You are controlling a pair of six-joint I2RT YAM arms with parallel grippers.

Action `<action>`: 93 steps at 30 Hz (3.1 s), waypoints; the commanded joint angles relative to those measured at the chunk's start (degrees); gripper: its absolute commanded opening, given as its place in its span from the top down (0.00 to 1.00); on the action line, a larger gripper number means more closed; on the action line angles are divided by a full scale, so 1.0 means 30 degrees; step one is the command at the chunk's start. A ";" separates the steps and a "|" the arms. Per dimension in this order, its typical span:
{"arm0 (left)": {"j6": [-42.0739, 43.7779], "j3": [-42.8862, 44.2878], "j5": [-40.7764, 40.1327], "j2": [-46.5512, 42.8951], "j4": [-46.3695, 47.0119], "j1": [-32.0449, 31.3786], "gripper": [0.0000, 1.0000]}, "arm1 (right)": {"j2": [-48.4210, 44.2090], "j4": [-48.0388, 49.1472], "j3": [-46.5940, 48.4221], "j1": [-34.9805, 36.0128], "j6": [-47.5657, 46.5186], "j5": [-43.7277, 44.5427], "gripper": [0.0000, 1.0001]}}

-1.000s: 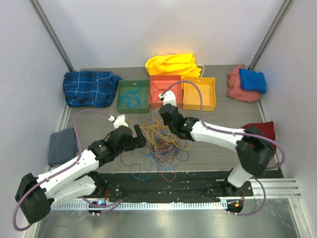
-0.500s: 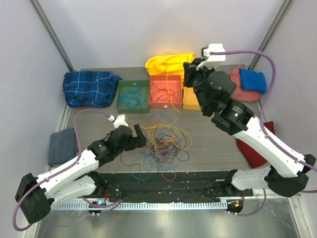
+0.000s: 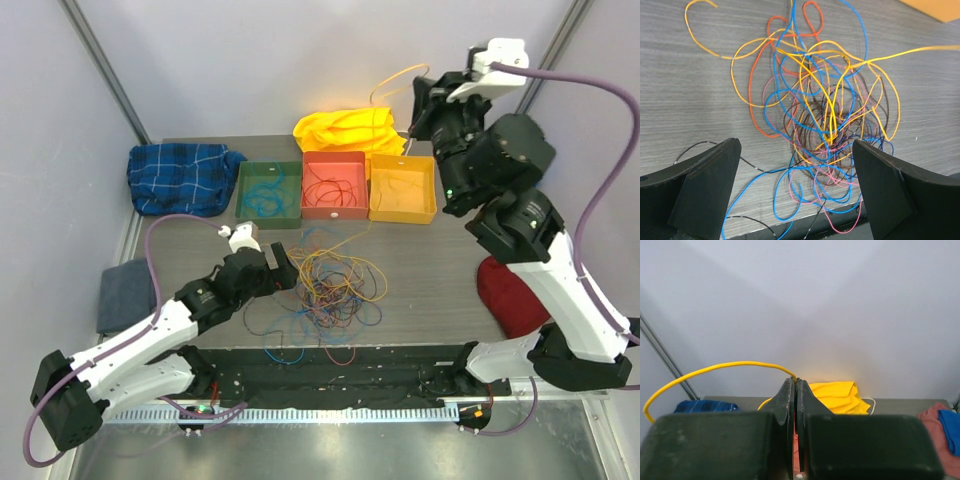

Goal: Untangle the cables

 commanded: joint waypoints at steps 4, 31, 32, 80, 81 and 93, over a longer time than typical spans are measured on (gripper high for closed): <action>0.0377 0.0894 -0.0783 -0.0036 0.0955 -0.0010 0.00 | -0.0281 0.2556 0.2225 -0.0008 -0.2917 0.1705 0.99; -0.0181 -0.0776 0.0887 -0.1118 0.0928 -0.0010 0.00 | 0.5104 0.4788 0.1901 -0.7680 -0.0462 0.1297 0.99; -0.0151 -0.0806 0.0858 -0.1177 0.0868 -0.0010 0.00 | 0.5254 0.4758 0.1990 -0.7887 -0.0343 0.1151 0.99; -0.0385 -0.1597 0.0975 -0.0943 0.1161 -0.0010 0.00 | 0.8100 0.3468 -1.0370 -1.0702 0.7421 -0.1135 0.50; -0.0385 -0.1597 0.0975 -0.0914 0.1190 -0.0010 0.00 | 0.7720 0.3816 -1.0663 -1.0557 0.7538 -0.1164 0.41; -0.0532 -0.1538 0.1297 0.0053 0.1922 -0.0010 0.00 | 0.0806 0.3351 -1.5962 -0.6957 0.8592 -0.3707 0.36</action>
